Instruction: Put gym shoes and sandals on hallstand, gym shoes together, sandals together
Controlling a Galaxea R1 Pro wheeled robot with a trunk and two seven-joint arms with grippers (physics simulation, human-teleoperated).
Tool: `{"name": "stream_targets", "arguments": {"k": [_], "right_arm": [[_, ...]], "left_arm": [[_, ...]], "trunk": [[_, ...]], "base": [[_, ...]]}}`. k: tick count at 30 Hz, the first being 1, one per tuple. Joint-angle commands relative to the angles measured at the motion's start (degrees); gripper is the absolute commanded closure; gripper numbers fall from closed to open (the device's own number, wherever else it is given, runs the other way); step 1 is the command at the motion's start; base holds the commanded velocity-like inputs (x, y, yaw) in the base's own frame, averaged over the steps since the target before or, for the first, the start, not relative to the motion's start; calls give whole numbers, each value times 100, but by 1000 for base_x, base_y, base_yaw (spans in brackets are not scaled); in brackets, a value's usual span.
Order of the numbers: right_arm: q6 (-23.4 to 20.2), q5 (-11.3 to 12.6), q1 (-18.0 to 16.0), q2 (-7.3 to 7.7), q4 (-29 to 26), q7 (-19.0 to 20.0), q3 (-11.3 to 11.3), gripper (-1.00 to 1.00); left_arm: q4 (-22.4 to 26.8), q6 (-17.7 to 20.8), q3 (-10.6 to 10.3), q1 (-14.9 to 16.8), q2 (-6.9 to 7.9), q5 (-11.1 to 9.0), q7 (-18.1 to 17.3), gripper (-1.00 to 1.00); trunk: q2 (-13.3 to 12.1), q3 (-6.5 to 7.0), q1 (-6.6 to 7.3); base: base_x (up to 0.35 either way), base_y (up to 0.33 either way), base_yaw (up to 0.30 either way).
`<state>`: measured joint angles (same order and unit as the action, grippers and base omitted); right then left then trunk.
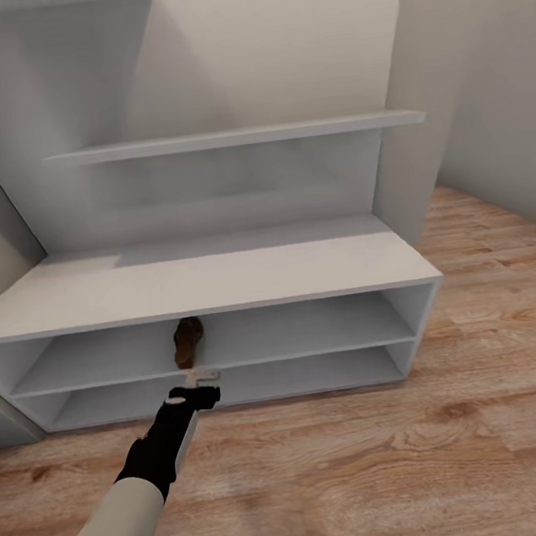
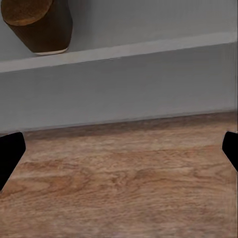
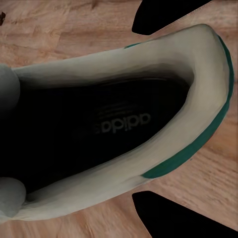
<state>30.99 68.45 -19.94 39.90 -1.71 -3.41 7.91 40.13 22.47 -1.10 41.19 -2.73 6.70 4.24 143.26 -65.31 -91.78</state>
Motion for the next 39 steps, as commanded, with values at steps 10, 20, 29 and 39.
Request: {"name": "stream_targets", "arguments": {"k": [10, 20, 29, 39], "right_arm": [[4, 17, -1, -3, -5, -37, 50, 100], [9, 12, -1, -87, -14, -24, 65, 100], [12, -121, -1, -105, -27, 5, 88, 100], [12, -663, -1, -151, -114, 15, 88, 100]], "left_arm": [[-46, -735, -9, -268, 28, -8, -141, -100], [-121, -2574, 1, -1416, 886, -152, -1805, -100], [-830, -4147, 11, -2248, 1881, -1564, -4099, -100], [-857, -4196, 151, -2423, 2051, -1959, -5391, -100]], "trunk": [[2, -5, 3], [2, -5, 3], [2, -5, 3], [2, -5, 3]], "base": [[-55, -44, 0], [-1, -1, 0], [0, 0, 0], [0, 0, 0]]}}
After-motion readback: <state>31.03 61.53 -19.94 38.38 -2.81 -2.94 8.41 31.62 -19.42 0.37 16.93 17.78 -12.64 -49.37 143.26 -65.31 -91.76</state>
